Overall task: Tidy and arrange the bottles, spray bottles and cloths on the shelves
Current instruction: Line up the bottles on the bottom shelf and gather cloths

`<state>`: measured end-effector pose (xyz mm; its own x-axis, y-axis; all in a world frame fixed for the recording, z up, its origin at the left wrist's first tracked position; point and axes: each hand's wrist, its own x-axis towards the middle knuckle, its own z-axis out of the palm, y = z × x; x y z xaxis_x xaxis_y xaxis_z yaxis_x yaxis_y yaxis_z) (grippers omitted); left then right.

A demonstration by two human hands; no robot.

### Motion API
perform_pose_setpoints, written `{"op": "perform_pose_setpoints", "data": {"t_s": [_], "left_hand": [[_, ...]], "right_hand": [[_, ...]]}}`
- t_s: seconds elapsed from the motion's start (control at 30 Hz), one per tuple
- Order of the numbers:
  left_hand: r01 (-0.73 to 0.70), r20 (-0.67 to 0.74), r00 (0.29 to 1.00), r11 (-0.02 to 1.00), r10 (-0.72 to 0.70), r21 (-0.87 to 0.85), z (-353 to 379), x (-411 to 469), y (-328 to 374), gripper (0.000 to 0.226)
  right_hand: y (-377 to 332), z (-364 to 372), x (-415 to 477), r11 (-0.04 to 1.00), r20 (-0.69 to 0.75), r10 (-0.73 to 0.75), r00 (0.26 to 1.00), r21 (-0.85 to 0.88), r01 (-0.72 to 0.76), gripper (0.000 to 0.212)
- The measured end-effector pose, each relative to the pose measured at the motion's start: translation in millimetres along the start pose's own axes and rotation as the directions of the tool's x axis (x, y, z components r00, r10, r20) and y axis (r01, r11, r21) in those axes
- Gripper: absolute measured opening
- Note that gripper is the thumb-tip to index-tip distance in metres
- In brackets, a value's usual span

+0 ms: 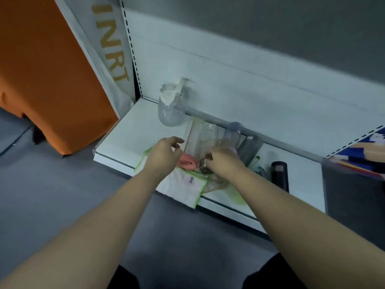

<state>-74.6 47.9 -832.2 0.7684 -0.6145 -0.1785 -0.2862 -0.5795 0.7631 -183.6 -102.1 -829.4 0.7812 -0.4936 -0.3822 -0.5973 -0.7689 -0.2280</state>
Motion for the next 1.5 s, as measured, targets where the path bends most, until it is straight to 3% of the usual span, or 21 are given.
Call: {"op": "perform_pose_setpoints", "data": {"t_s": [0.13, 0.27, 0.33, 0.4, 0.47, 0.67, 0.83, 1.0, 1.13, 1.23, 1.33, 1.5], "left_hand": [[-0.05, 0.005, 0.999, 0.994, 0.05, 0.094, 15.0, 35.2, -31.5, 0.038], [-0.103, 0.085, 0.993, 0.974, 0.087, 0.203, 14.8, 46.4, -39.1, 0.038], [-0.183, 0.191, 0.975, 0.891, 0.111, 0.416, 6.5, 48.4, -41.6, 0.044], [-0.238, 0.255, 0.963, 0.736, 0.092, 0.634, -6.1, 52.3, -47.7, 0.054], [-0.196, 0.239, 0.97, 0.695, 0.036, 0.691, -17.7, 57.2, -58.5, 0.06], [0.003, 0.254, 0.953, 0.842, -0.166, 0.54, -23.4, 65.6, -87.4, 0.073], [0.04, 0.245, 0.953, 0.872, -0.181, 0.488, -18.5, 69.5, -96.1, 0.074], [0.107, 0.183, 0.959, 0.872, -0.218, 0.478, -10.6, 70.7, -105.1, 0.065], [0.032, 0.214, 0.967, 0.901, -0.137, 0.433, 4.0, 72.5, -104.6, 0.047], [0.024, 0.242, 0.965, 0.953, -0.101, 0.303, 17.2, 72.2, -93.0, 0.043], [0.131, 0.298, 0.943, 0.988, -0.15, 0.081, 31.0, 75.8, -81.1, 0.056], [0.335, 0.371, 0.895, 0.921, -0.246, -0.2, 50.1, 76.0, -69.8, 0.077]], "right_hand": [[14.2, 9.4, 26.8, 0.999, -0.102, -0.002, 0.995, -0.034, -0.002, 0.019], [18.8, -1.5, 26.8, 1.0, -0.088, 0.012, 0.996, -0.017, -0.014, 0.025], [18.9, -5.5, 29.0, 0.998, -0.08, -0.009, 0.997, -0.066, 0.004, 0.028], [22.1, -7.7, 31.1, 0.988, -0.062, -0.048, 0.997, -0.149, 0.038, 0.032], [27.3, -5.7, 32.0, 0.974, -0.039, -0.073, 0.997, -0.219, 0.063, 0.034], [26.9, -0.4, 40.1, 0.968, -0.031, -0.127, 0.991, -0.222, 0.117, 0.039], [5.2, 26.0, 52.8, 0.959, 0.056, -0.177, 0.983, -0.214, 0.185, 0.047], [-9.4, 44.2, 65.1, 0.946, 0.042, -0.226, 0.973, -0.23, 0.23, 0.058], [-9.4, 63.1, 68.8, 0.939, 0.016, -0.277, 0.961, -0.208, 0.274, 0.064], [-8.8, 68.0, 76.6, 0.94, -0.033, -0.265, 0.964, -0.23, 0.25, 0.074], [-9.7, 69.0, 80.2, 0.942, -0.045, -0.257, 0.965, -0.237, 0.239, 0.076], [-15.8, 79.9, 85.0, 0.959, -0.027, -0.257, 0.966, -0.132, 0.251, 0.072]]}}
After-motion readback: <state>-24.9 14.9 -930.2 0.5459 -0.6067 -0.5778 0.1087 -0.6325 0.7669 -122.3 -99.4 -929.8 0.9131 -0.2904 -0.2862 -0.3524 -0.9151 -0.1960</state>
